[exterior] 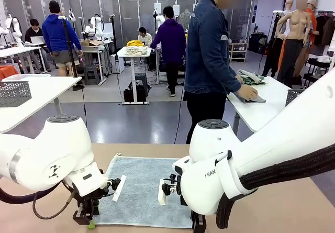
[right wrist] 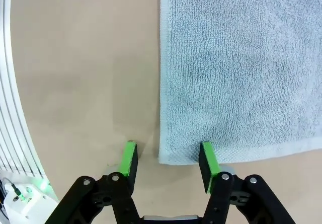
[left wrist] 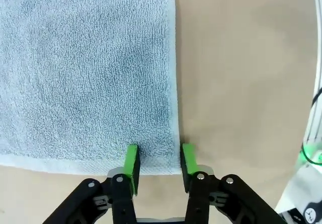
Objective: Fold the towels and place them in the basket.
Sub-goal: When a person lays out a Towel with hook on the table, fold it in half twice.
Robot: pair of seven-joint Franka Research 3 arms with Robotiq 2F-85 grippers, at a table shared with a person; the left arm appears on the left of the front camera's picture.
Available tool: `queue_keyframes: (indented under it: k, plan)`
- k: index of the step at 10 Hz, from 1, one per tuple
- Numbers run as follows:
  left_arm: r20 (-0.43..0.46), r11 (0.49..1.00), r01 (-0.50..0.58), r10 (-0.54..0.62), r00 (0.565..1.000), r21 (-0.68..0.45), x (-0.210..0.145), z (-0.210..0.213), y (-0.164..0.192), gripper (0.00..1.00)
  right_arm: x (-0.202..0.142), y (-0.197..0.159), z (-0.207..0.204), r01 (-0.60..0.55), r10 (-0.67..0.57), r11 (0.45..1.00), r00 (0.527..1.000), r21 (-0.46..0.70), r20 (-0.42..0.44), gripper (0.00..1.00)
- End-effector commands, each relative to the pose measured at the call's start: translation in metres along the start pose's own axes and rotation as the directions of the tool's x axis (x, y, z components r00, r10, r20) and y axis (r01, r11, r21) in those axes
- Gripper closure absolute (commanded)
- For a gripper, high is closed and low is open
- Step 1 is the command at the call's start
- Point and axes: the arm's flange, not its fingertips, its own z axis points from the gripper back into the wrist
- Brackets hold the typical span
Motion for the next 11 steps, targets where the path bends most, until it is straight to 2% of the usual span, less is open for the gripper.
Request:
queue_keyframes:
  k: [1,2,3,4,5,6,7,8,9,11]
  plan:
    - [-0.019,1.0,-0.011,0.012,1.0,0.015,-0.006,-0.001,-0.014,0.56,-0.001,0.0,-0.007,0.016,-0.017,1.0,1.0,-0.016,-0.014,0.38]
    - [-0.02,1.0,-0.009,0.009,1.0,0.016,-0.006,-0.001,-0.013,0.56,-0.001,-0.001,-0.008,0.019,-0.019,1.0,1.0,-0.01,-0.011,0.38]
    - [-0.034,1.0,-0.008,0.009,0.999,0.02,-0.006,-0.001,-0.013,0.71,0.0,-0.001,-0.007,0.016,-0.016,1.0,1.0,-0.013,-0.01,0.57]
    - [-0.035,1.0,-0.008,0.008,0.999,0.023,-0.005,0.0,-0.013,0.75,0.001,-0.001,-0.006,0.019,-0.02,1.0,1.0,-0.009,-0.009,0.57]
    - [-0.037,1.0,-0.006,0.007,0.999,0.026,-0.005,0.0,-0.012,0.91,0.001,-0.002,-0.006,0.021,-0.022,1.0,1.0,-0.002,-0.011,0.77]
    - [-0.035,1.0,-0.012,0.013,0.999,0.02,-0.005,0.002,-0.011,0.95,0.001,-0.002,-0.005,0.024,-0.024,1.0,1.0,0.003,-0.012,0.62]
    - [-0.046,1.0,-0.012,0.013,0.999,0.015,-0.004,0.004,-0.009,1.0,-0.001,-0.002,-0.003,0.025,-0.025,1.0,1.0,0.006,-0.016,0.97]
    - [-0.044,1.0,-0.02,0.02,0.999,0.012,-0.004,0.007,-0.007,1.0,-0.002,0.001,0.001,0.025,-0.025,1.0,1.0,0.007,-0.007,0.82]
    - [-0.05,1.0,-0.022,0.022,0.998,0.007,-0.004,0.009,-0.006,1.0,-0.002,0.002,0.003,0.027,-0.027,1.0,1.0,0.007,-0.016,1.0]
    - [-0.047,1.0,-0.02,0.02,0.999,0.002,-0.002,0.009,-0.005,1.0,-0.003,0.002,0.004,0.011,-0.011,1.0,1.0,0.0,-0.014,1.0]
